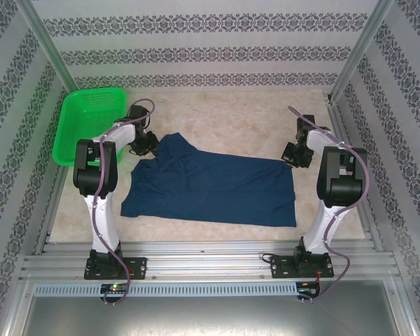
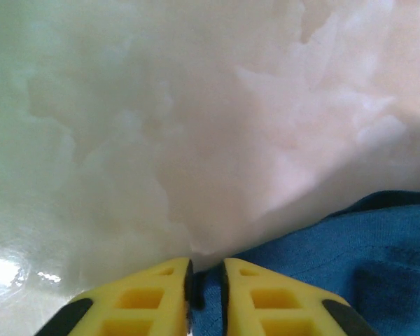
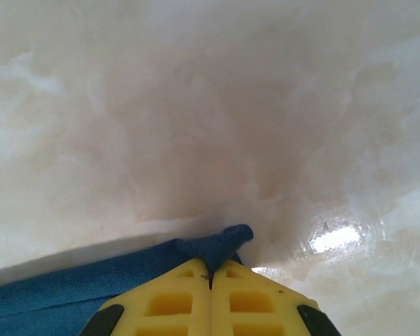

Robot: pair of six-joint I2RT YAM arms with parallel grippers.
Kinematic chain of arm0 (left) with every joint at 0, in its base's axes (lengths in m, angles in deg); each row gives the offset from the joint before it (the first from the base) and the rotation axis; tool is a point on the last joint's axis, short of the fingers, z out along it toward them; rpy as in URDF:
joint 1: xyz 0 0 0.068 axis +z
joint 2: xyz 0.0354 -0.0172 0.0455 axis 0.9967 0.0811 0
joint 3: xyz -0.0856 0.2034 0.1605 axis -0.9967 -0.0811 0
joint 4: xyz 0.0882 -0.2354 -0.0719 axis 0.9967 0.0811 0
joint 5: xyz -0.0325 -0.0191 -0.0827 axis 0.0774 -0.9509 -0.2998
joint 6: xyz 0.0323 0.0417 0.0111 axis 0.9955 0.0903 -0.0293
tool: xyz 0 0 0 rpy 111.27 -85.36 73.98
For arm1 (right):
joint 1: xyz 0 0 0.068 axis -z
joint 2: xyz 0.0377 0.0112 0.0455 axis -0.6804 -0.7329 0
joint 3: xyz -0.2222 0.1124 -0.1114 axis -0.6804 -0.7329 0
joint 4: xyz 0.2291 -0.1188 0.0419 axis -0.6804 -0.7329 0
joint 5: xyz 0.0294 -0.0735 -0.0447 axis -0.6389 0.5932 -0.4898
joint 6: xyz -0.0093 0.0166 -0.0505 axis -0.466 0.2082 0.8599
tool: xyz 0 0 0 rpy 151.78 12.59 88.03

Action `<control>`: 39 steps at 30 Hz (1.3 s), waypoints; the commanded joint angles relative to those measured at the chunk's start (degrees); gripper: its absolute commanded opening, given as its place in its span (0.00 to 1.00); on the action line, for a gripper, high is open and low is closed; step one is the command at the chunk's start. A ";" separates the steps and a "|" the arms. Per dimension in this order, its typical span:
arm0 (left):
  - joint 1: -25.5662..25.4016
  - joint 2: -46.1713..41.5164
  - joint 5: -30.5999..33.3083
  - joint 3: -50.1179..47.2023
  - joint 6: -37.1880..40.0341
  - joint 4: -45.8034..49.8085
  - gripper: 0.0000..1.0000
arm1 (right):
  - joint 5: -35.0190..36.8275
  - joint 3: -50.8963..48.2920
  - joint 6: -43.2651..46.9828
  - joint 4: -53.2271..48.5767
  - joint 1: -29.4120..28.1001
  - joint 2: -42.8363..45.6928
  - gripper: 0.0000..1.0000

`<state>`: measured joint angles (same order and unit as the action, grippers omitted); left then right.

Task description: Fold and stack the t-shirts

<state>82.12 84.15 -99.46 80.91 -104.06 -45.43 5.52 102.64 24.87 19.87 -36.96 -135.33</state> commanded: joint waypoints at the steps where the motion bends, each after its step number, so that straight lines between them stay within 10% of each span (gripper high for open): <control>1: 0.15 1.60 -1.48 1.46 1.63 -0.15 0.12 | -0.86 -0.37 1.01 -0.92 0.68 1.90 0.00; 39: 0.17 -8.32 -10.76 11.52 14.50 -16.13 0.00 | -3.17 6.19 -0.83 1.05 1.43 0.83 0.00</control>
<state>82.19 78.60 -105.86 91.53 -91.73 -55.42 1.09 108.82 23.28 20.31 -36.22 -135.36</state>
